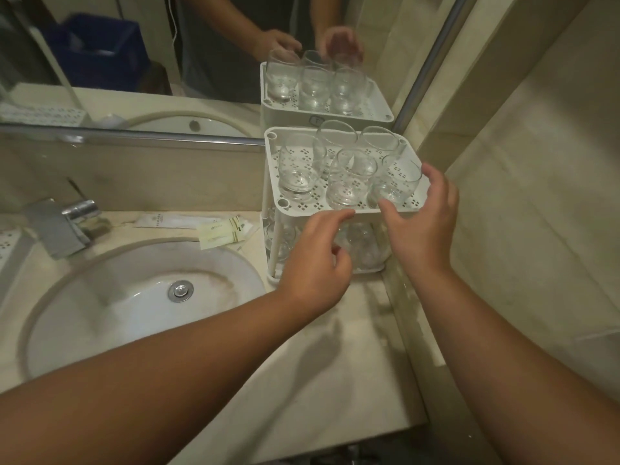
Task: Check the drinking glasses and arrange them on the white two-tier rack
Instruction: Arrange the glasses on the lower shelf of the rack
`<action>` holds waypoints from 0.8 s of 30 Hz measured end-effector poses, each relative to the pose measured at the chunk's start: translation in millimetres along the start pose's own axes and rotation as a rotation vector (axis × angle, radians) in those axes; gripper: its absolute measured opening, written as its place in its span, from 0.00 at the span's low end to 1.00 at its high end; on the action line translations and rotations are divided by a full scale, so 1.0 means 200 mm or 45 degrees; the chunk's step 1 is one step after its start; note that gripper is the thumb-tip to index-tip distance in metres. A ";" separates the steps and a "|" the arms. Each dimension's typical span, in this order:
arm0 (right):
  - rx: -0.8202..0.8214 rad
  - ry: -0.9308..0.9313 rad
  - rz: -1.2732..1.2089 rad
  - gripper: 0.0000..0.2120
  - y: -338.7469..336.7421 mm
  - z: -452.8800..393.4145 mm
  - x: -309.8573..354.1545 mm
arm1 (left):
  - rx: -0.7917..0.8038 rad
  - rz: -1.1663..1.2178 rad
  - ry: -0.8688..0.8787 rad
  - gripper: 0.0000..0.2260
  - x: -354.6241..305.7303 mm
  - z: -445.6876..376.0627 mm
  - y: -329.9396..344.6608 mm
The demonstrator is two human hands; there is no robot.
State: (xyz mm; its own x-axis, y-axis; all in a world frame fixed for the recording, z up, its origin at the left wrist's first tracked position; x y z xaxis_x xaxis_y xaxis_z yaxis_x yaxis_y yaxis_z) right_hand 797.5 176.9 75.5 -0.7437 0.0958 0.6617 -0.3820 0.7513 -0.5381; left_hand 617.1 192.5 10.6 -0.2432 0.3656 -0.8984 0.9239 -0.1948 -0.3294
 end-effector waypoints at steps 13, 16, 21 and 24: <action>0.112 0.065 0.235 0.26 0.00 0.56 -0.06 | 0.227 -0.184 -0.109 0.24 0.40 0.33 -0.09; 0.265 0.128 0.333 0.27 0.07 0.69 -0.12 | 0.265 -0.223 -0.198 0.25 0.52 0.44 -0.10; 0.494 0.132 0.444 0.33 0.20 0.81 -0.19 | 0.237 -0.259 -0.404 0.30 0.68 0.55 -0.11; 0.577 0.083 0.489 0.36 0.29 0.82 -0.23 | 0.264 -0.334 -0.507 0.35 0.79 0.58 -0.07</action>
State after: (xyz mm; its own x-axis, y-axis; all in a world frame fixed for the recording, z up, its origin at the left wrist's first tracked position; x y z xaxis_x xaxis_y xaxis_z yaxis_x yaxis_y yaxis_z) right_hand 720.1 108.8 -70.6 -0.8453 0.3561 0.3982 -0.2989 0.3026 -0.9051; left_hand 531.5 147.6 -159.9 -0.5898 0.0600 -0.8053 0.7484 -0.3341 -0.5730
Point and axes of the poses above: each hand's wrist, its own z-axis away from the middle knuckle, its own y-axis out of the palm, x = y × z, the point moved 10 cm from there along -z, towards the middle knuckle, and after that the axes turned 4 degrees about -x, right-handed, at the moved point
